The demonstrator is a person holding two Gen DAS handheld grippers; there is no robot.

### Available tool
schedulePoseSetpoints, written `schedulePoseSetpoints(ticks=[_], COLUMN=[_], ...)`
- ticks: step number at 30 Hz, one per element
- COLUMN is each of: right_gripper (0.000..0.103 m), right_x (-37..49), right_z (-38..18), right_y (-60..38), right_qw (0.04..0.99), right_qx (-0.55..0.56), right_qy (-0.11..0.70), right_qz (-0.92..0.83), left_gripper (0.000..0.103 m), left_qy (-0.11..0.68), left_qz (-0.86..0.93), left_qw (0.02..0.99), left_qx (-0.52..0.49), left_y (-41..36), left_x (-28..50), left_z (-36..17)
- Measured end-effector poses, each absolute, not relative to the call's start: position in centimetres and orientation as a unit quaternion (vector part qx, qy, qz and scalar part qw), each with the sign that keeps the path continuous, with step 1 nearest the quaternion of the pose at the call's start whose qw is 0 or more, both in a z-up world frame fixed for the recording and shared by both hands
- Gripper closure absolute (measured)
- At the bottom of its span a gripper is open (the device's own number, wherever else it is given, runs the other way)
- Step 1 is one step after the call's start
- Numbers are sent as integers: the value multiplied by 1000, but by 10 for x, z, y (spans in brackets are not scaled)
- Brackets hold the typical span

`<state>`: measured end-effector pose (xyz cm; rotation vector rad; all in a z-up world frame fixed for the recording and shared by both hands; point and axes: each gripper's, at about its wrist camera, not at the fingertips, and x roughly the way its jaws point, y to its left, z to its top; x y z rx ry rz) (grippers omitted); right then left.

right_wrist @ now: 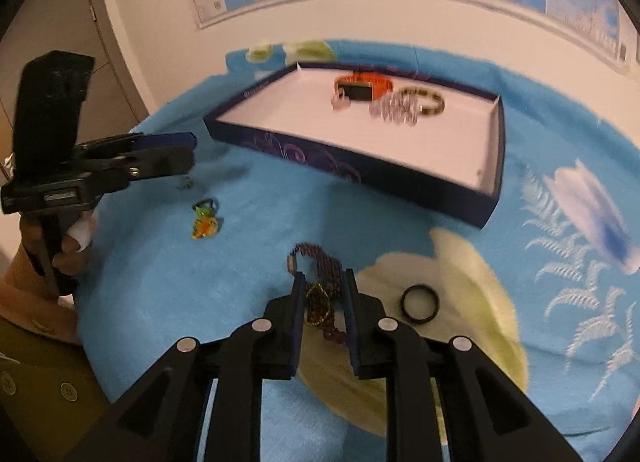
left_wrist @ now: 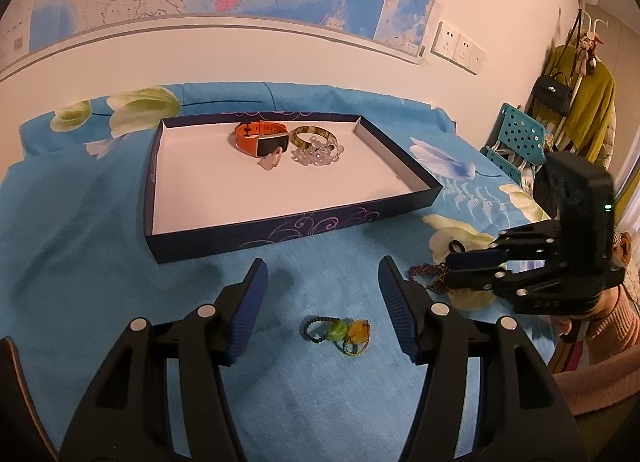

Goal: Organize jewelry
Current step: 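Grasp a dark beaded bracelet with the right tool and lift it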

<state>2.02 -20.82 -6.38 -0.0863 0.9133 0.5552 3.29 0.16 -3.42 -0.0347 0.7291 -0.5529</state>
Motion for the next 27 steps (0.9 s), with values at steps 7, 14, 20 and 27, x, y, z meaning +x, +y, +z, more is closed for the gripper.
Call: schedulePoseSetpoints(ticks=[7,14,20,27], right_gripper=[98,97,76,58], right_x=[15,12,6,0], right_z=[-49,-52,-52,-54], right_y=[-225,-268,-271,-224], right_qw=[871,883,890,880], right_qx=[-12,5,-5,-60], right_qy=[413,427,416,404], right_qz=[267,198,186,242], left_gripper=[46,46,46,46], left_qy=[356,364,371,373], left_qz=[-269,-284,-287,-289], left_qw=[895,887,883,881], left_qx=[-17,5,30,40], left_y=[4,0,-5,-9], left_x=[31,21,11,7], left_z=[-37,-44,-49,-52])
